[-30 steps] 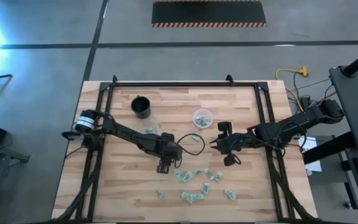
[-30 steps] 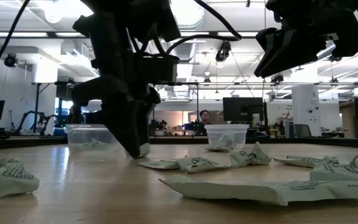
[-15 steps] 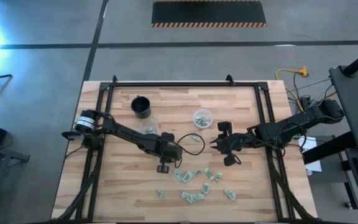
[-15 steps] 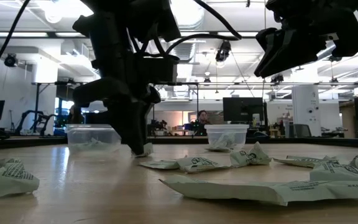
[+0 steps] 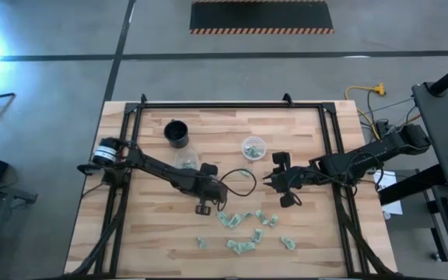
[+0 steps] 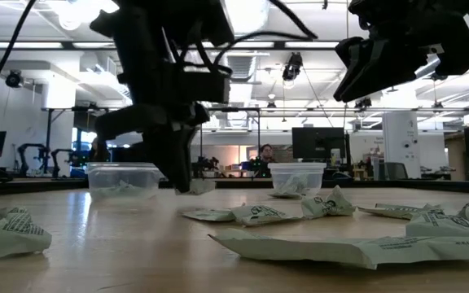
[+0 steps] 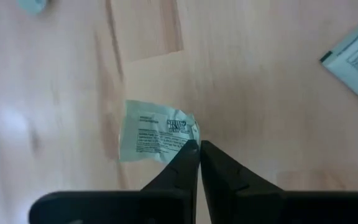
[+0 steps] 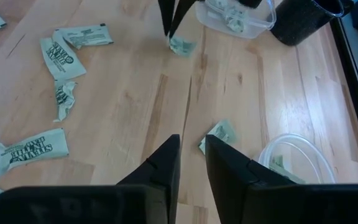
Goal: Pick and place items into bin
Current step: Put the stevia packet into the left transparent bin
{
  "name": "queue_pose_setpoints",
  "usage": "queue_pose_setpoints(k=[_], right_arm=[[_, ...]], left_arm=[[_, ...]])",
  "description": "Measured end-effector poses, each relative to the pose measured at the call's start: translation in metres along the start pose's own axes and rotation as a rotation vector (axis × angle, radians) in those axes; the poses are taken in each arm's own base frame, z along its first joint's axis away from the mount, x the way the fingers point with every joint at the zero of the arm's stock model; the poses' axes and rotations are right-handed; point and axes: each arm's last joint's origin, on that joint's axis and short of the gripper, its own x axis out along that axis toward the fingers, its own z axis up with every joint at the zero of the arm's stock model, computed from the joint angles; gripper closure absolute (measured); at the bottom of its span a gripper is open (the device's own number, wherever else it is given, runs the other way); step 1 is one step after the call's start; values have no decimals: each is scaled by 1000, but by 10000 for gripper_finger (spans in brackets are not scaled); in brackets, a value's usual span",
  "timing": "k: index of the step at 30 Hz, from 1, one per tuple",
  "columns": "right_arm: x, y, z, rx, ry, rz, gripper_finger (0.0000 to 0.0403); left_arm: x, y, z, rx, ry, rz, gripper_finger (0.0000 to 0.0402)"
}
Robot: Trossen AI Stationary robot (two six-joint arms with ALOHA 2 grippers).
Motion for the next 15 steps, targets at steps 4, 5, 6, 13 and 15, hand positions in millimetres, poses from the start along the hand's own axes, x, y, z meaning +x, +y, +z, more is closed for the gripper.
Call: queue_pose_setpoints(k=[4,5,6,13,15], right_arm=[[0,0,-1,-1,3,0,339],[0,0,-1,0,2,0,339],[0,0,-1,0,3,0,339],[1,0,-2,-1,6,0,338],[1,0,-2,-1,6,-1,337]], left_arm=[[-16,-3,1,15,-23,50,401],[-20,-3,0,18,-27,67,401],[-24,-4,0,14,-32,81,401],[-54,8,-22,-93,48,250,401],[-59,10,-29,-127,63,287,402]])
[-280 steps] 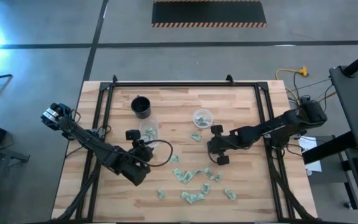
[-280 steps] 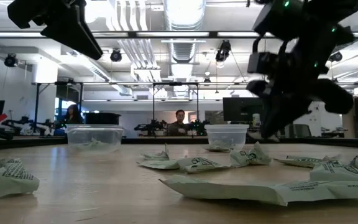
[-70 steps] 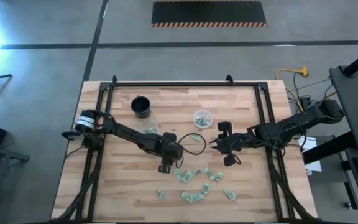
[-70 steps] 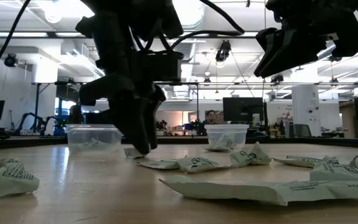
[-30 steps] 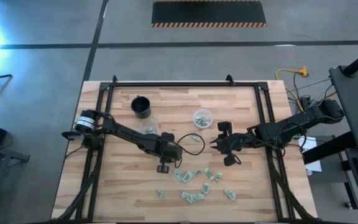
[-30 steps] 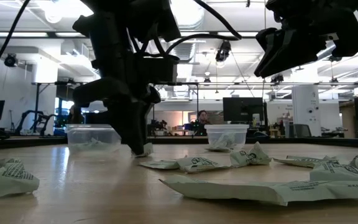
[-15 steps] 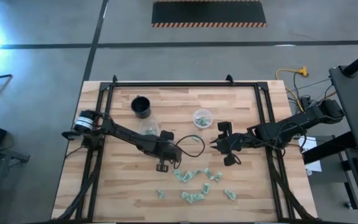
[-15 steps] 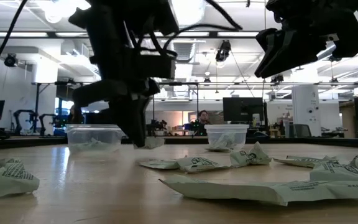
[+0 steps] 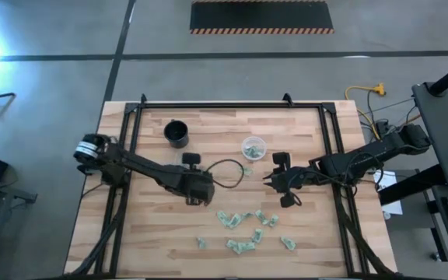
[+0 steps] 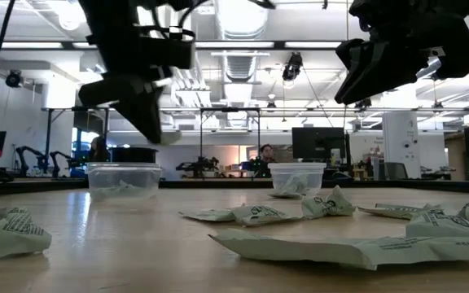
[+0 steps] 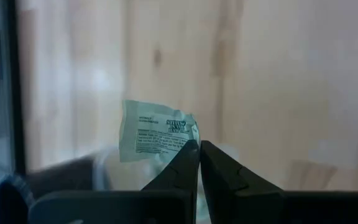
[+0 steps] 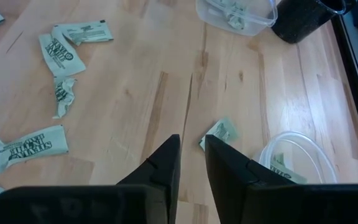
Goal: Pick and place items into bin
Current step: Put the stevia packet into the left transparent bin
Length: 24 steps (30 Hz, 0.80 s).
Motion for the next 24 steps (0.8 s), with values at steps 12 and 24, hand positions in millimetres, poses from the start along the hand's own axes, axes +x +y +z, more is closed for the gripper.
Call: queue_pose_setpoints(k=[12,24], right_arm=[[0,0,0,0,0,-1,335],[0,0,0,3,-2,-2,337]], left_arm=[[9,8,-22,-36,55,72,402],[18,6,-32,-65,88,80,341]])
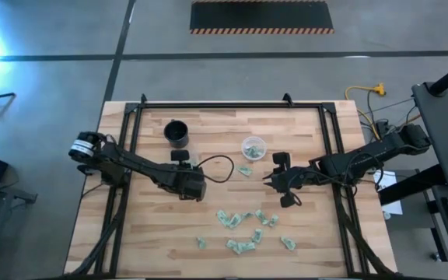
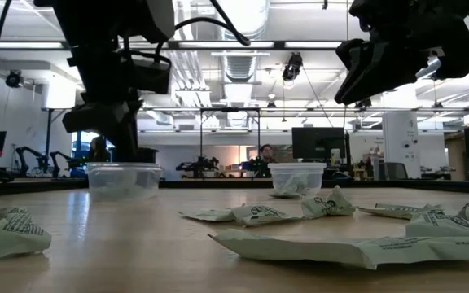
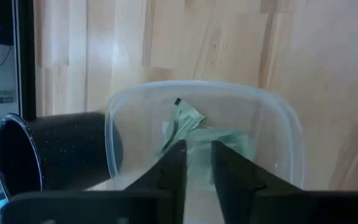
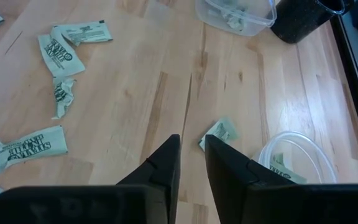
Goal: Pick and place items into bin
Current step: Put the stevia packet into the left transparent bin, then put the stevia packet into the right transparent bin
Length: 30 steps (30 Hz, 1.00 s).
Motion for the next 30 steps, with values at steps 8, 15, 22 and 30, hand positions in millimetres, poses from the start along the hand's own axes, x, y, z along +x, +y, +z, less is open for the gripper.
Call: queue_pose_setpoints(k=[8,15,22,30], right_arm=[[3,3,-3,24,15,28,328],[29,15,-11,-8,63,38,336],[49,27,-19,51,178,53,328],[51,56,-15,83,257,98,295]], left_arm=[[-18,1,-2,-90,-37,-29,287],[-39,-19,-12,-88,-100,-65,286],[-54,-38,-22,-81,-151,-80,286],[-65,-51,-32,-60,-215,-62,285]])
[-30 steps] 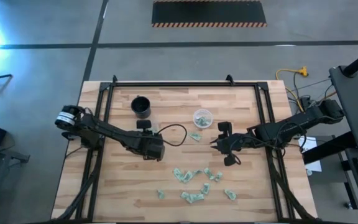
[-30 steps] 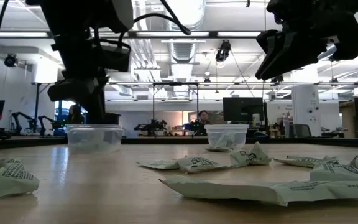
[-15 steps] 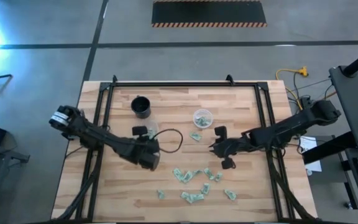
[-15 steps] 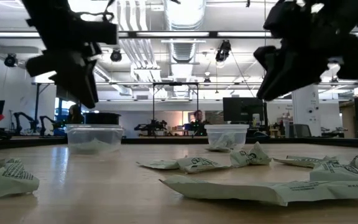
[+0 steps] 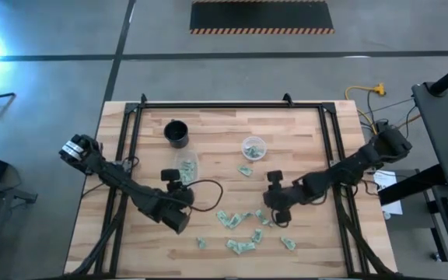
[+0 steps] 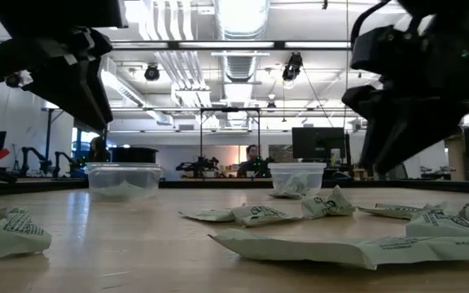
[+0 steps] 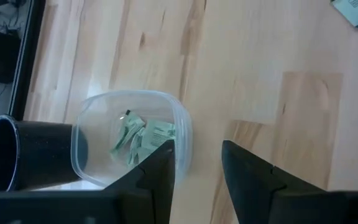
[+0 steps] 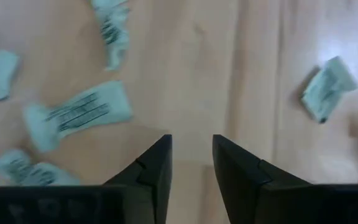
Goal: Pick and place items into bin
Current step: Put the stevia packet into the right transparent bin
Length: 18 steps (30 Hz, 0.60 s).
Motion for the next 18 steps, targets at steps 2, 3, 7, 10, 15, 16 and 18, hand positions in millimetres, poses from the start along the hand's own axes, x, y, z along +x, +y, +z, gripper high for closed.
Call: queue_pose_setpoints(k=[2,3,7,10,15,16,18], right_arm=[[0,8,2,15,-1,16,287],[1,12,2,22,5,24,282],[4,26,3,34,20,47,260],[7,31,4,19,29,39,240],[11,22,11,-33,-2,-150,215],[12,18,14,-34,-7,-190,214],[15,8,20,-22,-10,-227,212]], left_arm=[[-1,-2,-1,-8,-5,-1,286],[-1,-2,-1,-8,-4,-1,286],[-1,-2,-2,-4,-15,14,286],[-1,-2,-2,-4,-21,23,286],[-1,-1,-2,-3,-31,38,285],[0,-1,-3,-2,-31,38,285],[0,-1,-3,0,-29,40,285]])
